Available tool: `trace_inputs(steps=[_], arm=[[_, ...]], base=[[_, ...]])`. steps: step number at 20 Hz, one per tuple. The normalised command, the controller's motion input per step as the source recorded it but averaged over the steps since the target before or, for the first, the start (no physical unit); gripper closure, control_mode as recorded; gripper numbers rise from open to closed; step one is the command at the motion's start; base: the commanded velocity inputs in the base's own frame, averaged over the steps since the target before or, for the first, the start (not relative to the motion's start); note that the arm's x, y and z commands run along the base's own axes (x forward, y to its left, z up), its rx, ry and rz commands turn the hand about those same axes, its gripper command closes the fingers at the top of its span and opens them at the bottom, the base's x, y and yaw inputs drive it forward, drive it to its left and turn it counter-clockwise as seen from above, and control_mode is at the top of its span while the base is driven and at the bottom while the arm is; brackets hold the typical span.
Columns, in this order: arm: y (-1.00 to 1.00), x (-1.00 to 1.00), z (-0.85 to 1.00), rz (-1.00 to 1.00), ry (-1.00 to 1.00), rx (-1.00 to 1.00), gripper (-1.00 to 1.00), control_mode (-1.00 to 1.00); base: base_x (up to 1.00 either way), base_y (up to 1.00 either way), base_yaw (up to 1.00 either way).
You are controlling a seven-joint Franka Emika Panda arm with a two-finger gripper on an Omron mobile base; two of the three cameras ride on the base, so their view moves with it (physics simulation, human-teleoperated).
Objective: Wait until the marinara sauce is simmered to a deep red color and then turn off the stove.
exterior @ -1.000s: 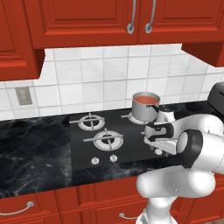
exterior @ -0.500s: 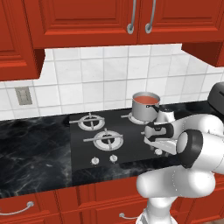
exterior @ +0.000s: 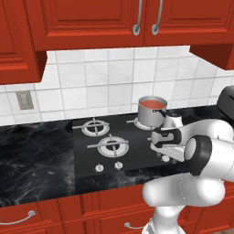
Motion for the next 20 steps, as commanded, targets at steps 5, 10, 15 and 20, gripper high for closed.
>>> trace_inputs(steps=[5,10,15,20], arm=[[0.00,0.00,0.00,0.00,0.00,0.00,-1.00,-1.00],[0.00,0.00,0.00,0.00,0.00,0.00,-1.00,-1.00],[0.00,0.00,0.00,0.00,0.00,0.00,-1.00,-1.00],[0.00,0.00,0.00,0.00,0.00,0.00,-1.00,-1.00]], base=[[0.00,0.00,0.00],[0.00,0.00,0.00],[0.00,0.00,0.00],[0.00,0.00,0.00]])
